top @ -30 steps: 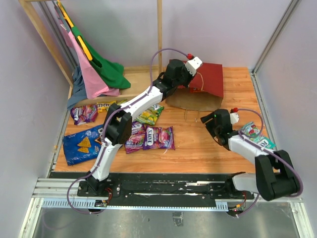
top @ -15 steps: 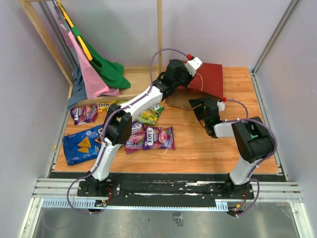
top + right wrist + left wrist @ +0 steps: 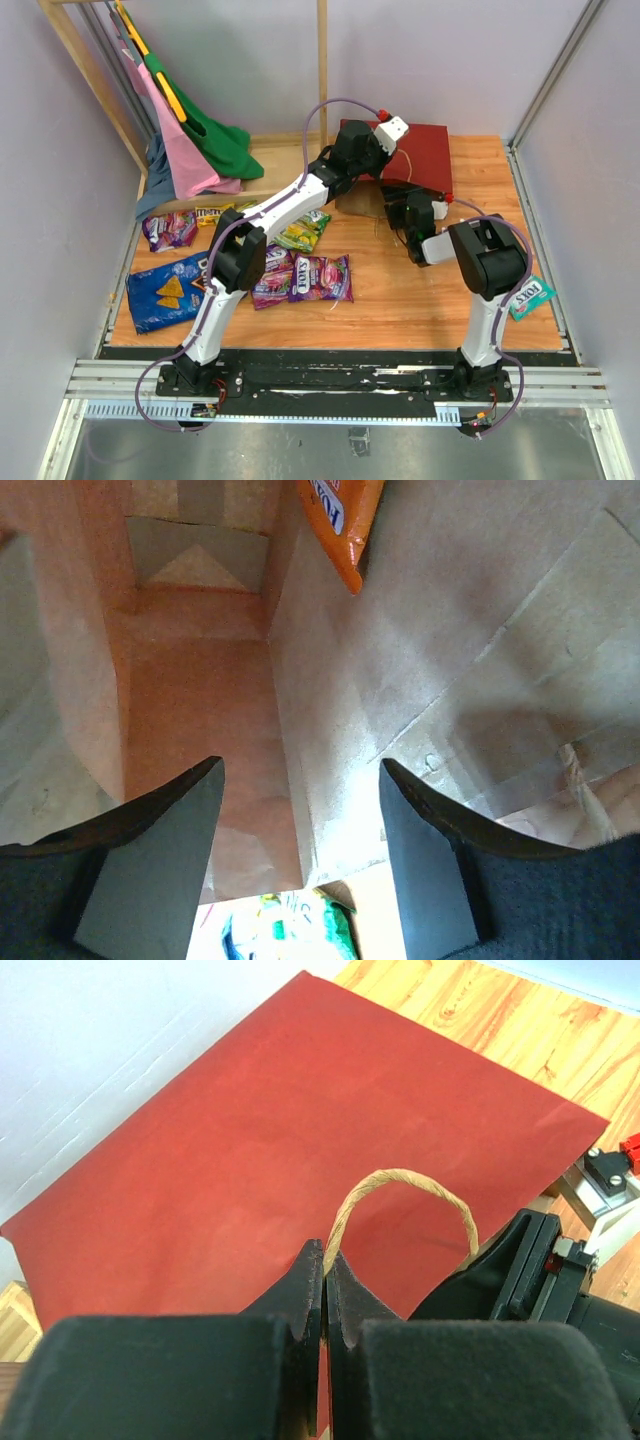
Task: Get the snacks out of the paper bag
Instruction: Take out the snack from the paper bag.
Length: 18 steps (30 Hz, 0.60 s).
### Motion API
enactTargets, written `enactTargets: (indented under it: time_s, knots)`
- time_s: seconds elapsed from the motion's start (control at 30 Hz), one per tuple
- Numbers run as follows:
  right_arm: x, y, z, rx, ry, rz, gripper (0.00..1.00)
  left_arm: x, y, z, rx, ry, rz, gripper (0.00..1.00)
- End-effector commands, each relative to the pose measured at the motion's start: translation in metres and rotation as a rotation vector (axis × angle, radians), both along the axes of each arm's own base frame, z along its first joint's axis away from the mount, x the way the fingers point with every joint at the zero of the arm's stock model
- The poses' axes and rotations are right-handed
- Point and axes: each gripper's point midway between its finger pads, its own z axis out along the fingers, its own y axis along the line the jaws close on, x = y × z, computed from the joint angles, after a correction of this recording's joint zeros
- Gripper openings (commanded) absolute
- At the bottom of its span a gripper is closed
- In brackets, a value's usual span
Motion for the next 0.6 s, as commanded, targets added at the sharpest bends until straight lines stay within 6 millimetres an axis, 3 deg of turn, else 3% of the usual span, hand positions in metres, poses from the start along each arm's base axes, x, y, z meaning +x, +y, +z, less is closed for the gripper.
enactTargets:
  time_s: [0.0,0.07,0.23,0.57]
  knots:
    - [0.011,0.004,0.019,0.04,-0.064,-0.071,0.66,0.006,0.009,0.034,-0.033,-0.049,0.022,0.01]
    - [0.012,0.001,0.003,0.032,-0.035,-0.092,0.67,0.003,0.009,0.037,-0.03,-0.045,0.01,0.0]
    - [0.022,0.003,0.004,0.008,-0.037,-0.103,0.69,-0.001,0.008,0.042,-0.035,-0.031,-0.006,0.0]
    - [0.026,0.011,-0.012,-0.039,-0.026,-0.161,0.71,-0.006,0.005,0.05,-0.053,-0.002,-0.022,0.01]
